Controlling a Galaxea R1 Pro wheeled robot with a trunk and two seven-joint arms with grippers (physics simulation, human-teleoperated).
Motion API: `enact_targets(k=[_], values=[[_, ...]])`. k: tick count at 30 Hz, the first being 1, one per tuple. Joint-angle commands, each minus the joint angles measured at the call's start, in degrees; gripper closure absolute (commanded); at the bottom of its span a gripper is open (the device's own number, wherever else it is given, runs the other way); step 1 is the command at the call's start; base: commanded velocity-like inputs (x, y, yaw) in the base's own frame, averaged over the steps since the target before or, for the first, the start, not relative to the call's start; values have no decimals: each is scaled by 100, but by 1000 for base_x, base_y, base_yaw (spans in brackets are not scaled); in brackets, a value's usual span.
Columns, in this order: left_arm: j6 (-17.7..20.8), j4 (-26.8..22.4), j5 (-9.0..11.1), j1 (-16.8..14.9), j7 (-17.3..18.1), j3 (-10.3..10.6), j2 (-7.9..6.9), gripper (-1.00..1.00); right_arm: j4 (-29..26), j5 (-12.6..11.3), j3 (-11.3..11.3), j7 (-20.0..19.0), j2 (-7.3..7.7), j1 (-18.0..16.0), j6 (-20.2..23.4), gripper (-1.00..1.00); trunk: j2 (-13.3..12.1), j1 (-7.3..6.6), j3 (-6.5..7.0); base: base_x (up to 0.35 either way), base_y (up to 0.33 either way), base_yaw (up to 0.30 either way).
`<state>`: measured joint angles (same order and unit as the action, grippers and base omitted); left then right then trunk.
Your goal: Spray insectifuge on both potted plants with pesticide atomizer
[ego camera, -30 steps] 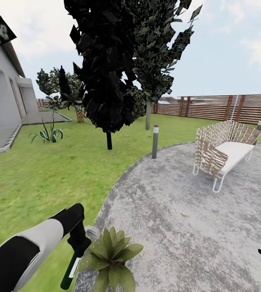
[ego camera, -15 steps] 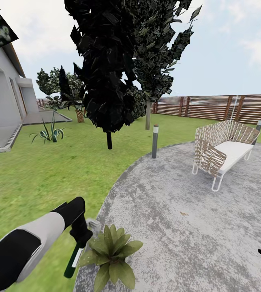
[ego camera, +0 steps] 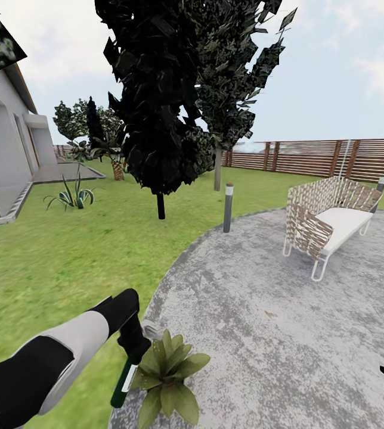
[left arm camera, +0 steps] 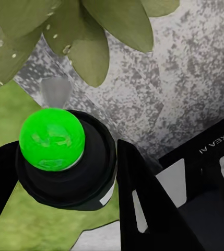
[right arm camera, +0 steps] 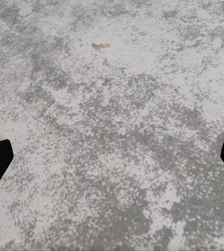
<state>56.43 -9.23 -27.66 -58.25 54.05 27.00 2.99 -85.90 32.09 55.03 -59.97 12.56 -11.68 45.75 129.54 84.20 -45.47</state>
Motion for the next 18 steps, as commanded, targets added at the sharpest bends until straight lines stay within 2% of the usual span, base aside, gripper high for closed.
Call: enact_targets(k=[1,8,13,18], values=[[26,-9,-64,-2,52,-10,4,100,-6,52,8,-58,0,-8,22,-100,3,-1,-6,0,0,0],[26,0,-64,-2,53,-9,9,100,-6,52,8,-58,2,-7,22,-100,3,-1,-6,-7,0,0],[26,0,-64,-2,53,-10,9,100,-6,52,8,-58,1,-8,22,-100,3,-1,-6,-169,0,0],[26,0,-64,-2,53,-10,9,100,-6,52,8,-58,0,-6,22,-100,3,-1,-6,-25,0,0]])
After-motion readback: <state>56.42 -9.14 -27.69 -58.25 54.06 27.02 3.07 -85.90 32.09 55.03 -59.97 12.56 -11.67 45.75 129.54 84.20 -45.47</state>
